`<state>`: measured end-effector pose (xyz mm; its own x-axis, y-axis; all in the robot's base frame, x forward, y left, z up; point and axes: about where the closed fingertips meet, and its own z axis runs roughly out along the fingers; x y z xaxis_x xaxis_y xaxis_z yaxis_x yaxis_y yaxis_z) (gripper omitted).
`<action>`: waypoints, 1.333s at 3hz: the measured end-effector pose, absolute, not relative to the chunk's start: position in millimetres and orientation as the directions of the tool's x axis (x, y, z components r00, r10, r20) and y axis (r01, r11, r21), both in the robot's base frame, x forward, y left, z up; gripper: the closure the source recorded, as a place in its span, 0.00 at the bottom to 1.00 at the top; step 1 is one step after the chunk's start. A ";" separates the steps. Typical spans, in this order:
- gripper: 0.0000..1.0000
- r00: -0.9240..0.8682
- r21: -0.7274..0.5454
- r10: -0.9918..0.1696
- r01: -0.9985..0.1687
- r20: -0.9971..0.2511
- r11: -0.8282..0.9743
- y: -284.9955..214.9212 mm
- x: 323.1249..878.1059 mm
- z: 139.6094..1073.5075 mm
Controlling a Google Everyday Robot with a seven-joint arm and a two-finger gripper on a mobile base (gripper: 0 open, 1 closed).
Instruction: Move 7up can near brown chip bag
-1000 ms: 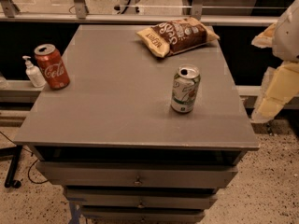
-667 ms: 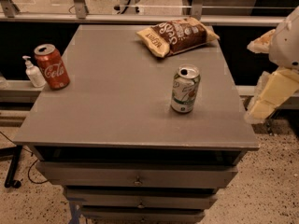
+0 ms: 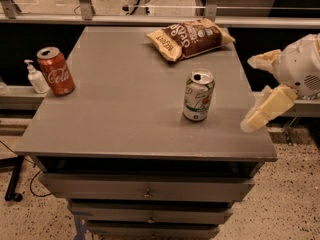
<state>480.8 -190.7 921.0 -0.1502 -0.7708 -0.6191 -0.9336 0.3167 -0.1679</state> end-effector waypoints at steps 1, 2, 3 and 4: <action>0.00 -0.120 -0.146 -0.687 -0.937 -0.716 0.317 -177.1 492.4 915.1; 0.00 -0.096 -0.115 -0.587 -0.943 -0.804 0.311 -153.0 502.4 909.6; 0.00 -0.070 -0.085 -0.481 -0.953 -0.874 0.292 -119.7 513.1 905.3; 0.17 -0.085 -0.039 -0.407 -0.957 -0.910 0.287 -94.9 517.4 895.4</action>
Offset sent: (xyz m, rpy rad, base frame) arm 0.0347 0.0630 -0.0163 0.4455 -0.0473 0.0689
